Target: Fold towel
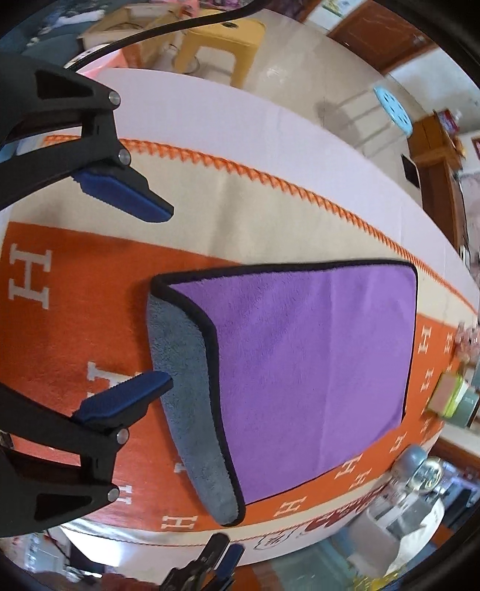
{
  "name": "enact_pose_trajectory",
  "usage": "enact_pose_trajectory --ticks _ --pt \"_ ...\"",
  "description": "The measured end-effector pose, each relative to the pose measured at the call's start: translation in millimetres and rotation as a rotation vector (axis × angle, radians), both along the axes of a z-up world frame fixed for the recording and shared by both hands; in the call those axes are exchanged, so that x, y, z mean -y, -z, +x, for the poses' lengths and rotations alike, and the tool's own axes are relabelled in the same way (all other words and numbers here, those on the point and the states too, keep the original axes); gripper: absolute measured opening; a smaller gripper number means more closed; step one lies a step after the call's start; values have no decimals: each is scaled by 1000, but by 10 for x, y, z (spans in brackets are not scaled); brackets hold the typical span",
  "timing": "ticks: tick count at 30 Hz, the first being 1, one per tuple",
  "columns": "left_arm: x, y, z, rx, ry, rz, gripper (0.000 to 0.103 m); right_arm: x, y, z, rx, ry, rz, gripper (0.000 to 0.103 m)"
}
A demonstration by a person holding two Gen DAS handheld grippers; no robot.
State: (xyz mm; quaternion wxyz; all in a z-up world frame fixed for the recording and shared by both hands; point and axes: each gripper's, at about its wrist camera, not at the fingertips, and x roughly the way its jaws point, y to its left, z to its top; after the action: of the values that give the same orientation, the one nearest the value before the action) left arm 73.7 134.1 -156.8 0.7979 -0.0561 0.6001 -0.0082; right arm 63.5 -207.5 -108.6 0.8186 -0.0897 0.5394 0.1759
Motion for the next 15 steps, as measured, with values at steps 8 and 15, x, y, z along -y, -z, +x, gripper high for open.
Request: enact_pose_trajectory --ticks 8,15 --pt "7 132 195 -32 101 -63 61 35 219 182 -79 -80 30 48" --pt "92 187 253 -52 188 -92 51 68 270 273 -110 -117 57 39"
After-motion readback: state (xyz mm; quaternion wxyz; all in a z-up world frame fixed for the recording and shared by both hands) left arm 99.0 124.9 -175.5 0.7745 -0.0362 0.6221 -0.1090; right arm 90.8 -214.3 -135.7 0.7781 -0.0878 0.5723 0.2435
